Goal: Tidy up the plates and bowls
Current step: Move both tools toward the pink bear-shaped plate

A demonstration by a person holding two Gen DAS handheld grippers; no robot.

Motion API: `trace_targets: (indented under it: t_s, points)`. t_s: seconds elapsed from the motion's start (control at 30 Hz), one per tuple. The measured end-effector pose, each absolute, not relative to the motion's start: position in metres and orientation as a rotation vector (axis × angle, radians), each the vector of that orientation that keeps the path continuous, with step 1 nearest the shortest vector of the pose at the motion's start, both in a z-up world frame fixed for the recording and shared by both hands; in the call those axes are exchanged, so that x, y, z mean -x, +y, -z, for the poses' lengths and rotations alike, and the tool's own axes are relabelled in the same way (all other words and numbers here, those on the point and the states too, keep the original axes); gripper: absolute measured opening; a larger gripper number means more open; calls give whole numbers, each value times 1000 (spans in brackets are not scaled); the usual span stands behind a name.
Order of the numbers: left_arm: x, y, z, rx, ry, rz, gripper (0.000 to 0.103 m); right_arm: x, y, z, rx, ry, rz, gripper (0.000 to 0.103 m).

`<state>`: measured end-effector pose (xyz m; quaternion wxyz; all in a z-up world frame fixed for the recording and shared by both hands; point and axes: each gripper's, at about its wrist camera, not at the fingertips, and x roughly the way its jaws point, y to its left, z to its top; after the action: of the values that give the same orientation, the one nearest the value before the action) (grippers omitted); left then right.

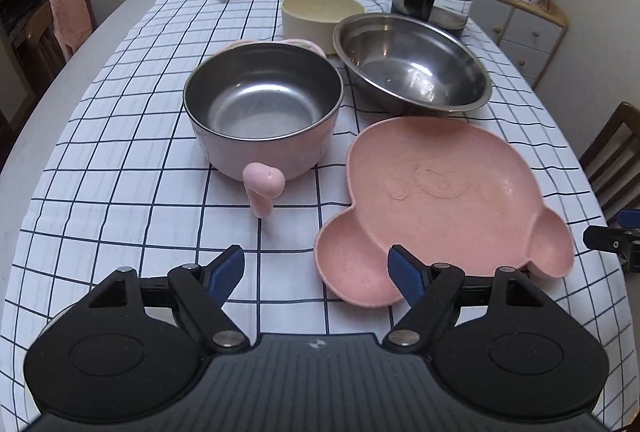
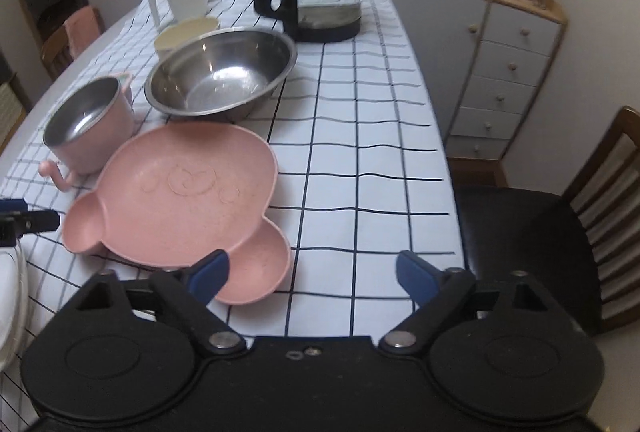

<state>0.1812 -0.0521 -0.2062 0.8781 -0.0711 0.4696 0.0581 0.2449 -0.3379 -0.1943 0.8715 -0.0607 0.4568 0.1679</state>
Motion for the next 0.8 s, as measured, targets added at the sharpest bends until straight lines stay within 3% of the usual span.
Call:
trace_targets:
  t_s: [0.27,0.4,0.53,0.6,0.77,0.8]
  points:
    - [-196,-55,223,160,1011,-183,78,-268,-333,220,140,1018,-426,69]
    - [-199,-57,229,178,1030,-172,59,-273,-331,229,131,1048,-450,51]
    - [-201,-56,232,210,1040,-157,47,-274,-331,232,119,1059,-469,41]
    - [-203,-56,233,223,1050,-149,37,-275,-330,232,123,1057,-470,34]
    - [-204,-49,238,290,1073,-153,30,-275,-329,233,120,1059,-483,24]
    - [-204,-47,238,302,1076,-155,25,-274,-328,233,119,1058,-485,22]
